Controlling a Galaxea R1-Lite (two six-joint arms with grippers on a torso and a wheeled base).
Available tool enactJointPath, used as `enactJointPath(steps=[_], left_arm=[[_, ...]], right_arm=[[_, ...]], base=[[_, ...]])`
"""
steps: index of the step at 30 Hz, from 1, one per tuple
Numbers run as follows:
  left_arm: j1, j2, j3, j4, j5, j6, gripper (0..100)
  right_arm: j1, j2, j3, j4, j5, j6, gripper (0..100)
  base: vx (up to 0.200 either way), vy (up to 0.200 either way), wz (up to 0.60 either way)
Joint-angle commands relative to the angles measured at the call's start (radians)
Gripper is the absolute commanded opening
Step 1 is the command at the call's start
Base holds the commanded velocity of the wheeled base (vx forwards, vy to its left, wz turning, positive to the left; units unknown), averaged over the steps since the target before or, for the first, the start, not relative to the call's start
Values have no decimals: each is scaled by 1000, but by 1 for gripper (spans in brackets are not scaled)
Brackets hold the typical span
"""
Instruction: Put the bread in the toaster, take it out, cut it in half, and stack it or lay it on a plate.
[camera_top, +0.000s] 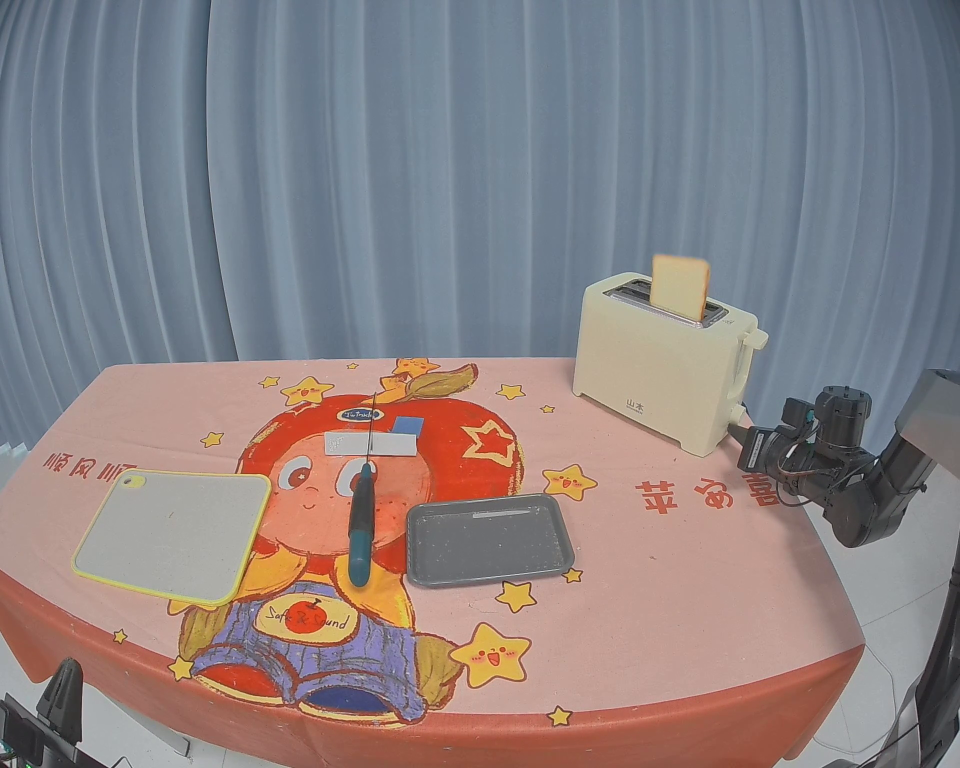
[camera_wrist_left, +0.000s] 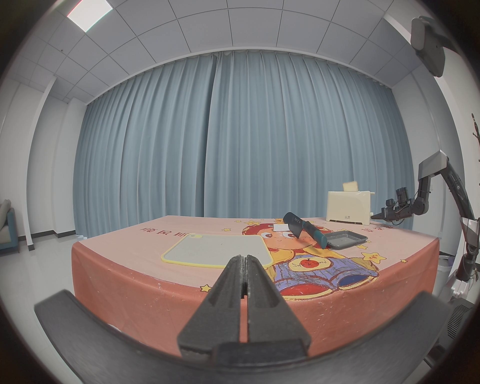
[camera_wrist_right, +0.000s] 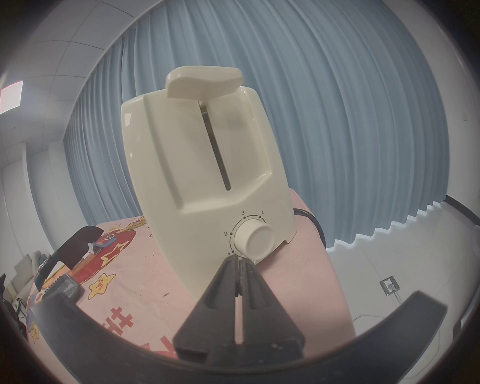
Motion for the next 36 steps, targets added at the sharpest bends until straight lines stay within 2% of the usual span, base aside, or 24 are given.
enactJointPath(steps=[1, 15, 20, 24, 28, 29, 36], left_arm=[[0, -1, 18, 0, 0, 0, 0], [0, -1, 18, 0, 0, 0, 0], [0, -1, 18, 0, 0, 0, 0], [0, -1, 18, 0, 0, 0, 0], [0, -1, 18, 0, 0, 0, 0], [0, -1, 18, 0, 0, 0, 0], [0, -1, 18, 0, 0, 0, 0]], right_arm=[[5, -4, 5, 0, 2, -1, 0], [27, -22, 41, -1, -4, -4, 0], [58, -74, 92, -43, -33, -5, 0], [68, -125, 136, -80, -38, -14, 0], [82, -200, 167, -74, -63, -45, 0], [84, -220, 175, -70, -69, -51, 100], [94, -329, 212, -61, -69, -44, 100]], base=[[0, 0, 0], [0, 0, 0], [0, 0, 0], [0, 0, 0], [0, 0, 0], [0, 0, 0], [0, 0, 0]])
